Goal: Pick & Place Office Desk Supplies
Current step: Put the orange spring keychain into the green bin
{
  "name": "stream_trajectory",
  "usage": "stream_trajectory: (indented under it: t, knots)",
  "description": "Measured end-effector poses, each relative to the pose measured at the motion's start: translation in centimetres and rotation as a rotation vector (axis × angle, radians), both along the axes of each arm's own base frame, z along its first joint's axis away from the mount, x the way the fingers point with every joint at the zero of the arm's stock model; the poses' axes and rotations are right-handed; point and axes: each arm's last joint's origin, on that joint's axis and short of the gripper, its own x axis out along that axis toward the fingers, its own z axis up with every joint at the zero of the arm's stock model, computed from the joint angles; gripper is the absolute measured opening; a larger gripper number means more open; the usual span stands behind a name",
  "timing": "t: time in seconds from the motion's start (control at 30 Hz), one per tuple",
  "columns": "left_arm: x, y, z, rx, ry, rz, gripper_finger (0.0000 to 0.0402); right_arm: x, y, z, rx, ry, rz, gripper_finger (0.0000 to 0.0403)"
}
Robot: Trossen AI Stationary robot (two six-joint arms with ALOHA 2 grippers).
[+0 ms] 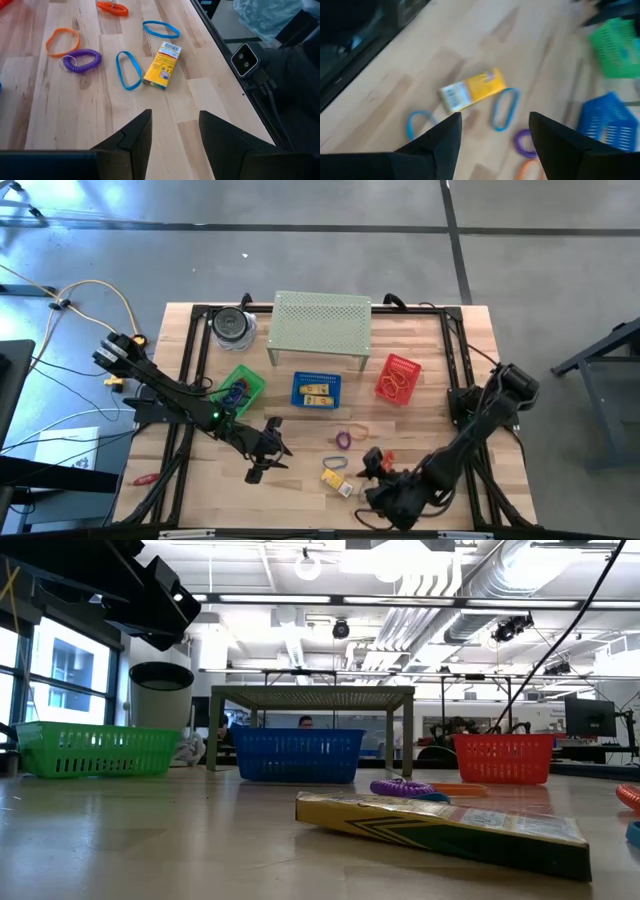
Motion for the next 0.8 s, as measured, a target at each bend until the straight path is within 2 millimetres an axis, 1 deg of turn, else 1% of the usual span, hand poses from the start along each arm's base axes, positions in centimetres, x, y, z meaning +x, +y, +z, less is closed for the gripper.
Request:
stream_trajectory:
  t: [0.1, 0.23, 0.4, 0.47, 0.57, 0.73, 0.8]
  knots:
    - [0.0, 0.0, 0.0, -0.003, 0.001, 0.001, 0.0158, 0.0, 0.7, -1.6, -0.022, 0.054, 0.025, 0.0221]
    - [0.0, 0.0, 0.0, 0.004, -0.002, -0.002, 0.0158, 0.3, 1.1, -3.5, -0.054, 0.103, 0.033, 0.0221]
    - [0.0, 0.0, 0.0, 0.005, -0.003, -0.003, 0.0158, 0.3, 1.3, -4.5, -0.047, 0.152, 0.034, 0.0221]
    - [0.0, 0.0, 0.0, 0.006, -0.003, -0.002, 0.0158, 0.1, 1.1, -4.7, -0.037, 0.188, 0.008, 0.0221]
    - [0.0, 0.0, 0.0, 0.009, -0.005, 0.003, 0.0158, -0.3, 0.4, -4.9, -0.045, 0.24, -0.08, 0.0221]
    - [0.0, 0.0, 0.0, 0.009, -0.005, 0.003, 0.0158, -2.0, -1.2, -5.3, -0.122, 0.419, -0.217, 0.0221]
    - [0.0, 0.0, 0.0, 0.009, -0.005, 0.003, 0.0158, -2.2, -1.7, -5.4, -0.123, 0.473, -0.263, 0.0221]
